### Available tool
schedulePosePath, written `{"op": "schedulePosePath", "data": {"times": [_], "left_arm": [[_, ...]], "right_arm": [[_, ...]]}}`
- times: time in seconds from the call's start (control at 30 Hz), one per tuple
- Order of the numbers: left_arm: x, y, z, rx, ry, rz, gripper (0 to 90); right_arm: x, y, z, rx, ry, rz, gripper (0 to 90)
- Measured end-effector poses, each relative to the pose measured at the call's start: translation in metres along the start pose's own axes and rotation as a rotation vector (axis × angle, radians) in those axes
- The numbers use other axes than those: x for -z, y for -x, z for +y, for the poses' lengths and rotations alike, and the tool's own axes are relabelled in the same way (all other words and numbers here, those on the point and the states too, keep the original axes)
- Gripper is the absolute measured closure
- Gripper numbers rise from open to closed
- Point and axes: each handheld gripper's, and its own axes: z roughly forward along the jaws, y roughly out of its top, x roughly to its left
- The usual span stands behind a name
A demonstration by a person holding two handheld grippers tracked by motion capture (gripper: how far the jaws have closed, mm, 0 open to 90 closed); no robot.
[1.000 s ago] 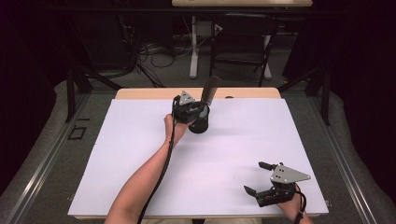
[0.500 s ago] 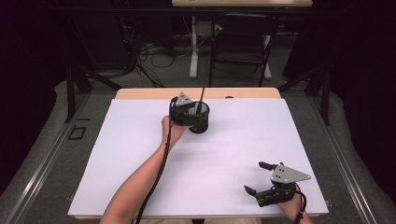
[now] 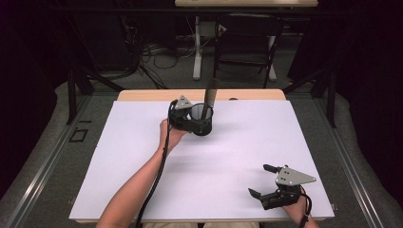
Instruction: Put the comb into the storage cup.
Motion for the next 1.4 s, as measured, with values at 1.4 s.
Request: {"op": "schedulePosePath", "data": {"times": [1.4], "left_arm": [[0.066,0.017,-0.015,-0.056,-0.110,0.019,0.0]], "right_arm": [[0.000,-0.002,0.003,0.007,-0.007,0.002,1.7]]}}
